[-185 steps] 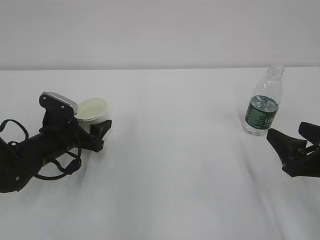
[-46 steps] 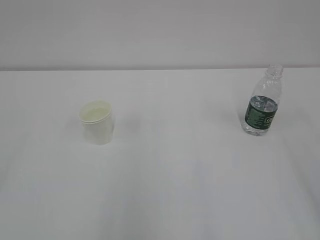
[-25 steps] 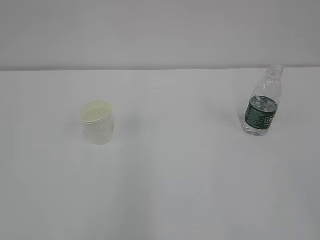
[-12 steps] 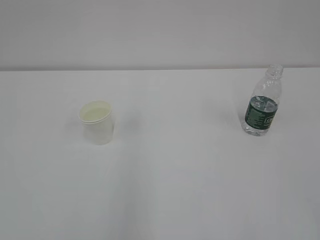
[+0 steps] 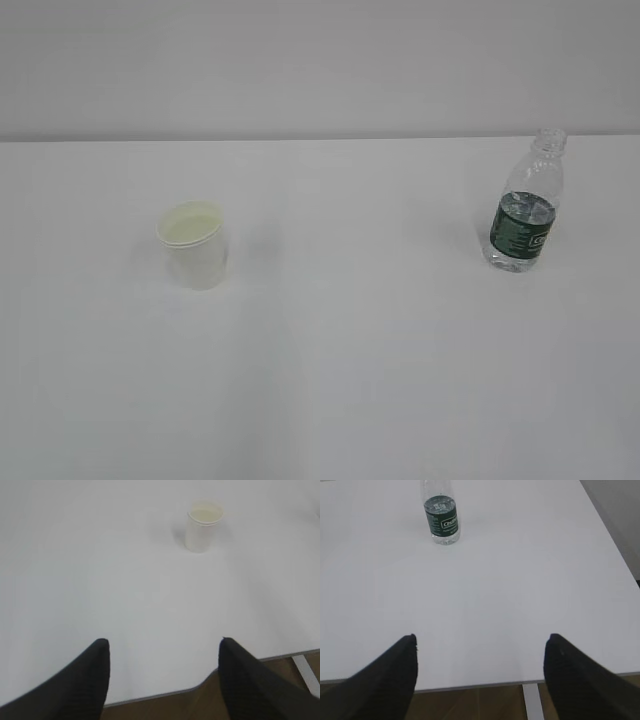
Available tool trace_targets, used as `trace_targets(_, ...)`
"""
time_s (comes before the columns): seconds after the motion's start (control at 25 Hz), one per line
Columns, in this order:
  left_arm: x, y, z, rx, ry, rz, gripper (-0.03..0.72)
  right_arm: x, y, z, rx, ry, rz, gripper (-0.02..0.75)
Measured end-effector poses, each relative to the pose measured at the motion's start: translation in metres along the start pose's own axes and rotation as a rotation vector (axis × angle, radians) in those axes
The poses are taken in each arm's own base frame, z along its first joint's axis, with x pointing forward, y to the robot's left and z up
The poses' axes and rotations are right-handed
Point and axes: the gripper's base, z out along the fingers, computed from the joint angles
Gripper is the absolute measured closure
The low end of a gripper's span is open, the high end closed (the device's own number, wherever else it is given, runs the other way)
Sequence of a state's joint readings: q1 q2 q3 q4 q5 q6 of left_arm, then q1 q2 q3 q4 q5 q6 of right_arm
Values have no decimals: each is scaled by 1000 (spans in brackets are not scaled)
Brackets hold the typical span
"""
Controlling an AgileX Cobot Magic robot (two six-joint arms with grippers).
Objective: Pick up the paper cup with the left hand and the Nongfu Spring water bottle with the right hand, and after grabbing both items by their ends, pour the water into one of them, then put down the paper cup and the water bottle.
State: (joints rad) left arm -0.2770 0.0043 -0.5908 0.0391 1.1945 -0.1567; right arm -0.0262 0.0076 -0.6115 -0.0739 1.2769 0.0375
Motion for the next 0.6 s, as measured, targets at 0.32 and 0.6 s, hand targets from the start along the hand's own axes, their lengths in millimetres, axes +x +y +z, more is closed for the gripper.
trace_targets(0.32,3,1,7,-9,11,4,204,9,1,18,2,55,-8,150)
trace_targets(0.6,2,2,12,-22,-17,14,204,6,2,25,-1,-3,-10,150)
